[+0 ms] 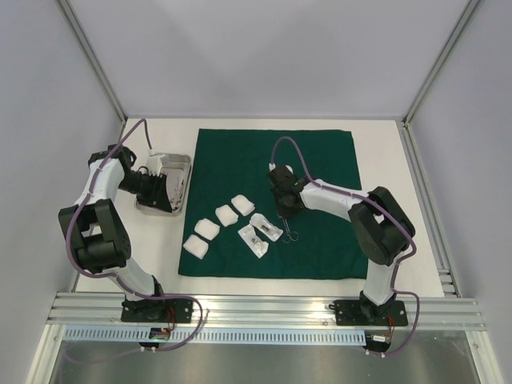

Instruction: Prepare the surgical pack

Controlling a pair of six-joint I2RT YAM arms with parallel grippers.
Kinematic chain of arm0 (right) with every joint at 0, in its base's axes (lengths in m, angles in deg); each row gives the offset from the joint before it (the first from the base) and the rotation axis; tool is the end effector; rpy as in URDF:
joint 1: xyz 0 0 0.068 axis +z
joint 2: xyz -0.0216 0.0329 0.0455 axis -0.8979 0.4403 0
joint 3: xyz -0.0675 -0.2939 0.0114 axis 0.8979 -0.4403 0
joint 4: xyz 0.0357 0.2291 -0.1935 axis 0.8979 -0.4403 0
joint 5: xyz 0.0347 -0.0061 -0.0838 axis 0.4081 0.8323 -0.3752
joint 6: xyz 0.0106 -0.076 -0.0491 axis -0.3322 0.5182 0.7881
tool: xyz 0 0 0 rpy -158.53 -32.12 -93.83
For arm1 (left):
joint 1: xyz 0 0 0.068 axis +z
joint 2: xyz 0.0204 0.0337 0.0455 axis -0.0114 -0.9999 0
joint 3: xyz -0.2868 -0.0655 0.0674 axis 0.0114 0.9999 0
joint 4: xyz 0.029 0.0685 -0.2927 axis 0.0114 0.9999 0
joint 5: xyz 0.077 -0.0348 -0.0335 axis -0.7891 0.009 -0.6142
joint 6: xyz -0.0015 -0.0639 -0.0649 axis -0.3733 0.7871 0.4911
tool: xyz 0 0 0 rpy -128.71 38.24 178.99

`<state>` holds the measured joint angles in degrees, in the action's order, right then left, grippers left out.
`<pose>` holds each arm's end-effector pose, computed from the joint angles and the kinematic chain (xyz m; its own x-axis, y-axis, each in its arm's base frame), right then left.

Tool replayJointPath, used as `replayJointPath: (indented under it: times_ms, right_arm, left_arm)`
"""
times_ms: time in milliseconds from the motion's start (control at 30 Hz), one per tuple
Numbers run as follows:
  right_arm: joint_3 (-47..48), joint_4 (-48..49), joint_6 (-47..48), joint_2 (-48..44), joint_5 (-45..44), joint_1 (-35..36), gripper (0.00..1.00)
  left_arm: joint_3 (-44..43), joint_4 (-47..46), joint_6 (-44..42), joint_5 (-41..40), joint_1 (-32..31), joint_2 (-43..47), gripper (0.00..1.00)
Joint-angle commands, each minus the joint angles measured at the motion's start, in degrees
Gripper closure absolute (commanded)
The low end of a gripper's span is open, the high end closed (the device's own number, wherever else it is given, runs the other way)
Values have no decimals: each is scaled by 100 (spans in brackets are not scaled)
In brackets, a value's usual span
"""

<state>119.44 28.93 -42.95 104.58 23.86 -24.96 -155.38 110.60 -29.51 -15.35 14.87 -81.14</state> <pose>0.3385 0.2589 0.1207 -0.8822 -0.2612 -0.3919 -0.2888 0.9573 0.0119 0.3372 0.0358 0.2144 -0.9309 0.1800 -0.3177 0.3253 0.8041 -0.4977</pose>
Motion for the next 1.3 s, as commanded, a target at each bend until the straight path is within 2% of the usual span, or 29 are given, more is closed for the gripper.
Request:
replayJointPath:
  times_ms: [0,733,900,1100,1233,1267]
  right_arm:
    - [-90,190,27,-344,-448,-7,100]
    - [-556,629,-236,-1091,-555,-24,100]
    - [-661,743,-359,-1372,-555,-24,99]
    - [-784,989,-658,-1724,-572,-16,100]
    - [-811,1156,-877,-1891,-572,11,100]
    - [-802,1191,-956,-1900,-563,28,99]
  left_arm:
    - [-6,-8,-28,181,-24,228,69]
    - [-103,159,-151,268,-33,281,69]
    - [-243,423,-291,523,-86,298,69]
    - [-463,519,-265,646,-752,316,68]
    - [-753,433,-81,725,-1569,211,67]
    - [-797,380,-20,760,-1971,158,67]
